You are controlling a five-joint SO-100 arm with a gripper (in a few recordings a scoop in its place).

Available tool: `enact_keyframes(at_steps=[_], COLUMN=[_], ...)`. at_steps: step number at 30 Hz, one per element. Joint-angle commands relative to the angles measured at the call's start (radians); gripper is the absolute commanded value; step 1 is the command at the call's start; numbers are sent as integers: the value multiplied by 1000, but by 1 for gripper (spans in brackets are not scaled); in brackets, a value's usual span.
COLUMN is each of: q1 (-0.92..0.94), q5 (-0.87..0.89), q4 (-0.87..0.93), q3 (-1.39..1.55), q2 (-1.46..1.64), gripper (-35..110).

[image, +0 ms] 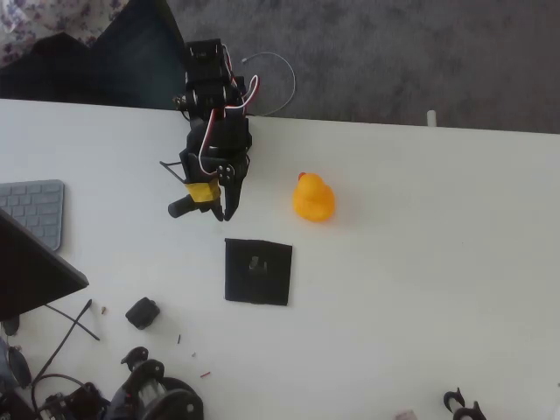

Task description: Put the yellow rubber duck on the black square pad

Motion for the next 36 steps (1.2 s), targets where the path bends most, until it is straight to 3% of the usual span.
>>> enact_keyframes(at_steps=[1, 10, 15, 22, 36], q1=[-15, -48, -313, -594, -847], q5=[-14, -12, -5, 160, 202], q4=[-15, -12, -11, -11, 183], q3=[-14, -11, -11, -12, -18], q2=[20, 18, 14, 6, 18], gripper=[2, 2, 2, 2, 2])
